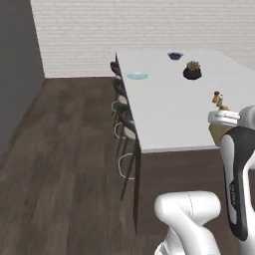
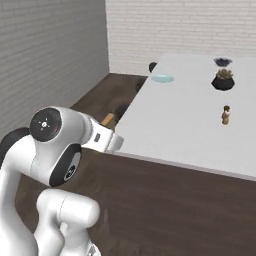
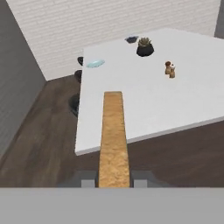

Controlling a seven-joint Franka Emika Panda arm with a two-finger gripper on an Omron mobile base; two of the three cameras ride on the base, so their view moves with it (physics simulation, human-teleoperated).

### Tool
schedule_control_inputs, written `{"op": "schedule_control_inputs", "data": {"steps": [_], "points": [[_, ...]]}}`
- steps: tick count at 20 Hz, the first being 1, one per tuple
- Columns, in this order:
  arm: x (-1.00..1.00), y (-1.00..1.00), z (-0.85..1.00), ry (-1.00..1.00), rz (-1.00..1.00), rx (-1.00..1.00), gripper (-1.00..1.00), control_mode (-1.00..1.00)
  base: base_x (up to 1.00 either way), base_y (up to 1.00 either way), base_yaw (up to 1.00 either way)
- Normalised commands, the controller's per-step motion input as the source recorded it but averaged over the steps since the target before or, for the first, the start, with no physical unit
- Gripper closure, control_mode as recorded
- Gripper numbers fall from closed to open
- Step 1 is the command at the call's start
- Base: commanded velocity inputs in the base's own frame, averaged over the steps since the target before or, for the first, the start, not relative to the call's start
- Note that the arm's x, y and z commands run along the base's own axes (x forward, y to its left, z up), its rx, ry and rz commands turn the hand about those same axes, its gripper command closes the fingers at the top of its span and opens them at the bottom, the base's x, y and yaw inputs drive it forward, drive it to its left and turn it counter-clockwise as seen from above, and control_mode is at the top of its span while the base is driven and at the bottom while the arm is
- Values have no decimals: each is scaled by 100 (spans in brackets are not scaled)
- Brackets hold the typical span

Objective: Start the toaster. Once the lever pops up, take the bread to the plate on the dining counter.

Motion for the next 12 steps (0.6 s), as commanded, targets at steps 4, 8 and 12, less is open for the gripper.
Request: {"op": "schedule_control_inputs", "data": {"steps": [4,8,12], "points": [[0,0,0,0,0,0,100,100,-4,100,21],[0,0,0,0,0,0,100,100,25,100,20],[0,0,0,0,0,0,100,100,91,100,11]]}}
